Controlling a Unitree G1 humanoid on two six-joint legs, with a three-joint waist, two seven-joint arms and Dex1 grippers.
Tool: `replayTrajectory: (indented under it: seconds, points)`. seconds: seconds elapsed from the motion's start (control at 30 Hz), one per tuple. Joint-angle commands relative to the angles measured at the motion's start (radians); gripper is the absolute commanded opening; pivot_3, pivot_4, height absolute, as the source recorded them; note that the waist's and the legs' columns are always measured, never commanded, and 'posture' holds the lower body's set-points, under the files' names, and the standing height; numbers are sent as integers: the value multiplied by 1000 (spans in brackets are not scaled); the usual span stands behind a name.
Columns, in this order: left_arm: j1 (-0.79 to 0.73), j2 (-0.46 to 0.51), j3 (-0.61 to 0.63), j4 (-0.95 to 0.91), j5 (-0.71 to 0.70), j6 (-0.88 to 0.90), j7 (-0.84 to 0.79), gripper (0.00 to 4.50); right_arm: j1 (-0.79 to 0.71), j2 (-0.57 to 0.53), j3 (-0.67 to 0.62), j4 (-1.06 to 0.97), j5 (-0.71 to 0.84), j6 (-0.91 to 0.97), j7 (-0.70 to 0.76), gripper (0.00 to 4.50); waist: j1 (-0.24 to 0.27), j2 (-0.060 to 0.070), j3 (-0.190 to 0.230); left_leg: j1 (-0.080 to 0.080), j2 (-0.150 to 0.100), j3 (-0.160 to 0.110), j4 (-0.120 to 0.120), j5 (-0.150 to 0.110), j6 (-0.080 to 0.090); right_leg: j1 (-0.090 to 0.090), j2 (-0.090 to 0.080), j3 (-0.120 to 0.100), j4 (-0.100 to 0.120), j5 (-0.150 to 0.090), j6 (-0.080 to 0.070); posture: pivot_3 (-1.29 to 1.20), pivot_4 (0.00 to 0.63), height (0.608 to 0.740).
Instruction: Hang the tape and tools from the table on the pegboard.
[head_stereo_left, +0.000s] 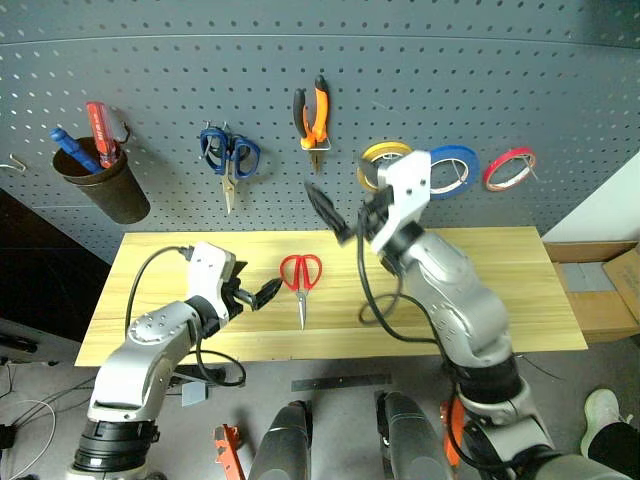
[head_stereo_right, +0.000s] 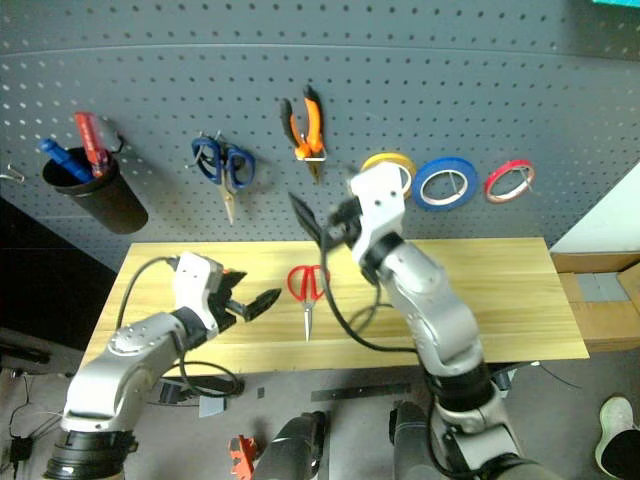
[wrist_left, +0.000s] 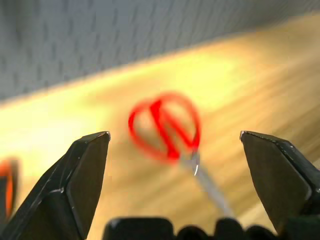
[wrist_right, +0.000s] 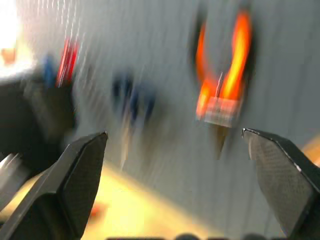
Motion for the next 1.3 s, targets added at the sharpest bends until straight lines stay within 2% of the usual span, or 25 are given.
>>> replayTrajectory:
  seconds: [0.03,0.13,0.23,0.4,0.6,1.0,1.3]
  points:
    - [-38,-56,-82,-20,76,174,134,4500,57,-94,13,-134,126,227,83,4466,2,0,0,2,0,-1,0,0,0,3,0,-1,0,0,0,-35,257,740]
    - [-59,-172,-129,-10,84,226,193,4500,92,-119,-2,-176,198,379,73,4466,-1,0,0,5,0,1,0,0,0,6,0,0,-1,0,0,-50,267,740]
    - [-95,-260,-132,66,136,237,279,4500,89,-119,-10,-191,213,444,50,4466,-8,-1,0,6,1,2,0,0,1,6,0,0,-1,0,0,-60,275,740]
    - [-162,-333,-115,209,193,203,360,4500,79,-123,-11,-200,208,480,39,4466,-8,-1,0,8,2,2,0,0,0,7,2,0,0,0,0,-73,282,740]
    - [-186,-382,-59,276,226,176,427,4500,70,-141,-10,-200,192,485,37,4466,-5,-1,1,7,1,2,0,0,0,8,1,0,-3,0,0,-85,287,740]
    - [-231,-470,-38,402,245,132,451,4500,55,-150,-2,-201,183,481,33,4466,-6,-1,1,7,1,2,-1,-1,1,9,1,0,-6,0,1,-92,293,740]
    - [-280,-501,-2,475,274,218,522,4500,48,-160,1,-203,187,484,39,4466,-11,-1,1,7,1,2,-1,-1,1,10,1,-1,-6,-1,2,-107,293,740]
